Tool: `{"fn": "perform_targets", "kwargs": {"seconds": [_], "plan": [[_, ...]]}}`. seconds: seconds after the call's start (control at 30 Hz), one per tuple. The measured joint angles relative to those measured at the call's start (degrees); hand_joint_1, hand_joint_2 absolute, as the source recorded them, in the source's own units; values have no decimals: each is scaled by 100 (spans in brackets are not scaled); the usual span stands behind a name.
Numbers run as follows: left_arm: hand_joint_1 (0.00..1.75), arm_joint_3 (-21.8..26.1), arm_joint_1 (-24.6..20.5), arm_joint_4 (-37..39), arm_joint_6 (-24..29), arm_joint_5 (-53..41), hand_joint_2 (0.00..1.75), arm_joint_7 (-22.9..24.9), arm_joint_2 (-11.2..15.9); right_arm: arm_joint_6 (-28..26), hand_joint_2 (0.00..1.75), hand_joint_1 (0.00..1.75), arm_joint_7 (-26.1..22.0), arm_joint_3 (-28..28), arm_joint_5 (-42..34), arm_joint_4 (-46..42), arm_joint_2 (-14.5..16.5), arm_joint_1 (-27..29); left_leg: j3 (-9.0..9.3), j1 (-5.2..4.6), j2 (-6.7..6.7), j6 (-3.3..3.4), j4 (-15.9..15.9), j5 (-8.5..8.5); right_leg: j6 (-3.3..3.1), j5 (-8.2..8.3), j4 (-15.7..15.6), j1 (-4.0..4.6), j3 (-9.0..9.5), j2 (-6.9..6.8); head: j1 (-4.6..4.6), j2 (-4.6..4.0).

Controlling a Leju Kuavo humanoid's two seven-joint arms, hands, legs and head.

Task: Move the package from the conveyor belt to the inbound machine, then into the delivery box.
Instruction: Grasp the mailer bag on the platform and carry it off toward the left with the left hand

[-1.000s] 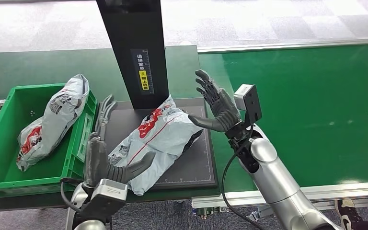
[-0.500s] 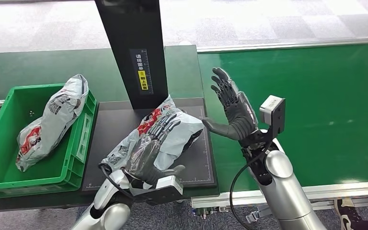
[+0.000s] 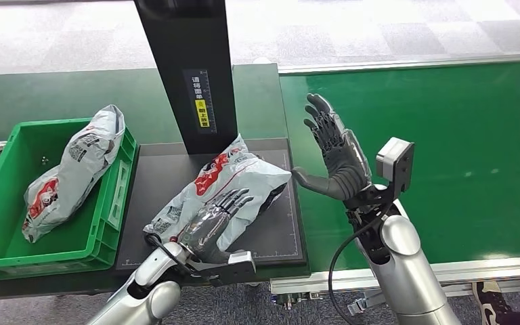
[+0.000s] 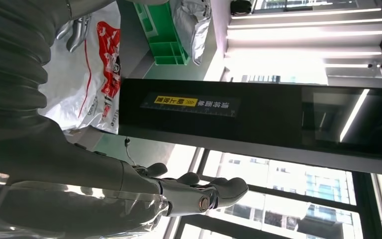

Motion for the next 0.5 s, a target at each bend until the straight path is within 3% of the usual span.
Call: {"fn": "perform_targets", "kwargs": {"seconds": [0.43,0.5], "plan": [[5,-121,-243,511,-54,-110,175,-53,382,121,175,0,-95,8,85,-44,43,100,4,1,-1,-1,-2,1,0,0,4,1,4,-1,0,0],[92,-141,-256,538,-67,-119,175,-67,410,126,175,0,-107,8,92,-48,46,107,6,1,-1,-2,-2,1,0,0,4,1,7,0,0,0]]}}
